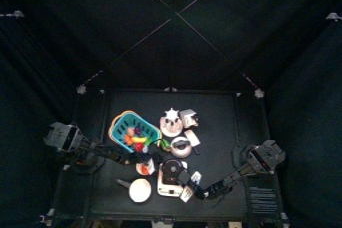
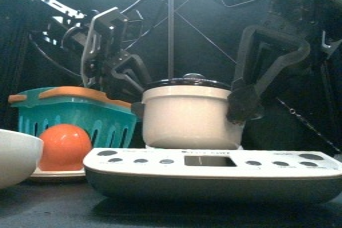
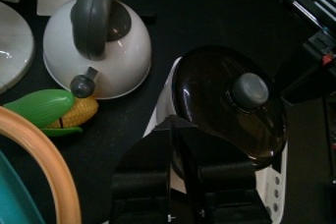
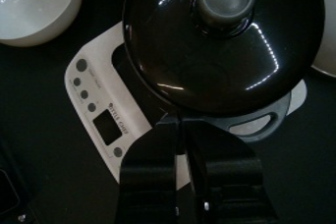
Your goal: Move pot downwards on the stove
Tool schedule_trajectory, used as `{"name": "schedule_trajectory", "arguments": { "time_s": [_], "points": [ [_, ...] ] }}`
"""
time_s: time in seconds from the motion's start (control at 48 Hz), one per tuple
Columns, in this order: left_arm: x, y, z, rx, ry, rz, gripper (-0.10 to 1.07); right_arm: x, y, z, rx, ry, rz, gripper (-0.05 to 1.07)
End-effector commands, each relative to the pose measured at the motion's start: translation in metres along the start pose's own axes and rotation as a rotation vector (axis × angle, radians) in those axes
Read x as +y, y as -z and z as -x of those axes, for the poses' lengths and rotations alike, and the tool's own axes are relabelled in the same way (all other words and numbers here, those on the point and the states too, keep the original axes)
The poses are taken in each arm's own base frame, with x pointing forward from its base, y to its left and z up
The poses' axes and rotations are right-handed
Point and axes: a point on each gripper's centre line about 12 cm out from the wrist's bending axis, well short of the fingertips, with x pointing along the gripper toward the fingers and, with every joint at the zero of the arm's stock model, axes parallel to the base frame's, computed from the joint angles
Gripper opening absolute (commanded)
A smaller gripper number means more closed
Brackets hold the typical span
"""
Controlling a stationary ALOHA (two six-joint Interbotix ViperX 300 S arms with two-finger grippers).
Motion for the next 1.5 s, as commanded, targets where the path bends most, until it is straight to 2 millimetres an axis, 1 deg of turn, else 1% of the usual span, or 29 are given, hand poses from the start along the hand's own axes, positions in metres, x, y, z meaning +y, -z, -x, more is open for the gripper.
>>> {"name": "schedule_trajectory", "arguments": {
  "time_s": [0.0,0.375,0.583,0.771,0.938,1.229,1.479],
  "points": [
    [-0.009,-0.003,0.003,-0.003,0.029,0.000,0.45,0.003,-0.016,0.014,-0.026,-0.034,-0.036,0.27],
    [-0.020,0.005,0.006,0.046,0.072,-0.016,0.45,0.004,-0.015,0.015,-0.026,-0.035,-0.033,0.27],
    [-0.022,0.002,0.007,0.038,0.079,-0.020,0.45,0.004,-0.015,0.015,-0.026,-0.037,-0.033,0.27],
    [-0.026,-0.006,0.011,0.008,0.094,-0.029,0.45,0.005,-0.016,0.018,-0.028,-0.042,-0.036,0.27],
    [-0.029,-0.011,0.011,0.000,0.106,-0.036,0.45,0.005,-0.015,0.019,-0.028,-0.042,-0.031,0.27],
    [-0.031,-0.008,0.012,0.013,0.118,-0.051,0.45,0.002,-0.014,0.019,-0.033,-0.012,-0.033,0.27],
    [-0.030,-0.010,0.014,-0.009,0.129,-0.137,0.45,0.002,-0.013,0.020,-0.034,-0.010,-0.031,0.27]
  ]
}}
